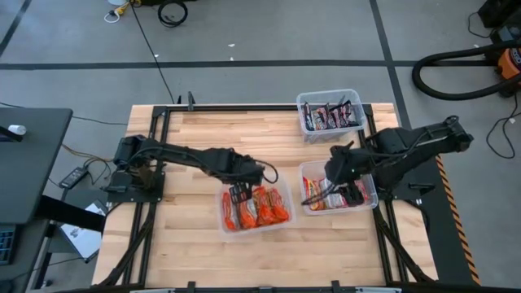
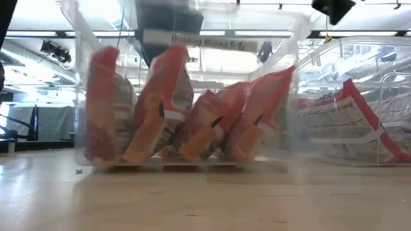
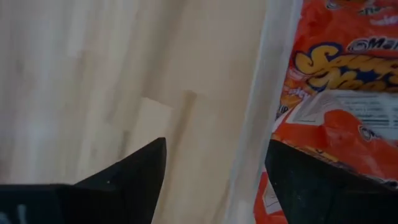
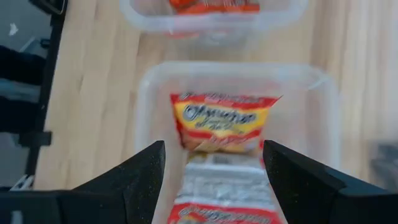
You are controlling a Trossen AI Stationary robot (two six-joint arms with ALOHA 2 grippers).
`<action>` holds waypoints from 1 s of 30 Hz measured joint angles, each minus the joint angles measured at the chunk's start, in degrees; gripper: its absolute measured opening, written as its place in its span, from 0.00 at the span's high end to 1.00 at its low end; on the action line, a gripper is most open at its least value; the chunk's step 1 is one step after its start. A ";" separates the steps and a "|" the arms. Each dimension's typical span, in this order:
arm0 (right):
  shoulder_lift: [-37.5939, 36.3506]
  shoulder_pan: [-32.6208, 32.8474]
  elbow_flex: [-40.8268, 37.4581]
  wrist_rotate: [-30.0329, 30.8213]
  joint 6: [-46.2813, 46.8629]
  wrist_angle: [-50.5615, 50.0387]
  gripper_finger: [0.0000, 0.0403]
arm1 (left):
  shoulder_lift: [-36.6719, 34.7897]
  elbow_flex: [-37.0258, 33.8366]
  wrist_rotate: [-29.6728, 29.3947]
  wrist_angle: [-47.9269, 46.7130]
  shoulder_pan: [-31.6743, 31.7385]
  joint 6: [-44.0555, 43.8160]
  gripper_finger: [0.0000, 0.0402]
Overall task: Sort Maruchan noodles
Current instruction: Adjust the transparent bins, then return to Home Position
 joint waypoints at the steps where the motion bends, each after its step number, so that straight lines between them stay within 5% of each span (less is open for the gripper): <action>1: -0.06 -0.97 0.00 -0.24 -1.17 0.60 0.32 | 0.00 -0.01 -0.63 -0.01 0.73 0.30 0.32; 12: -0.93 -10.02 0.00 -1.95 -9.48 3.18 0.32 | -1.81 0.41 -4.07 -2.41 6.56 6.71 0.32; 20: -4.81 -15.77 -3.59 -4.37 -16.21 21.33 0.39 | -7.91 5.90 -2.31 7.05 3.62 5.85 0.33; 25: -8.01 -16.66 -7.95 -4.95 -15.13 35.14 0.54 | -13.45 2.64 -0.13 18.32 1.57 7.27 0.49; 30: -14.12 -16.57 -12.85 -4.96 -9.96 47.48 0.76 | -21.91 -7.97 0.24 26.11 1.33 7.54 0.73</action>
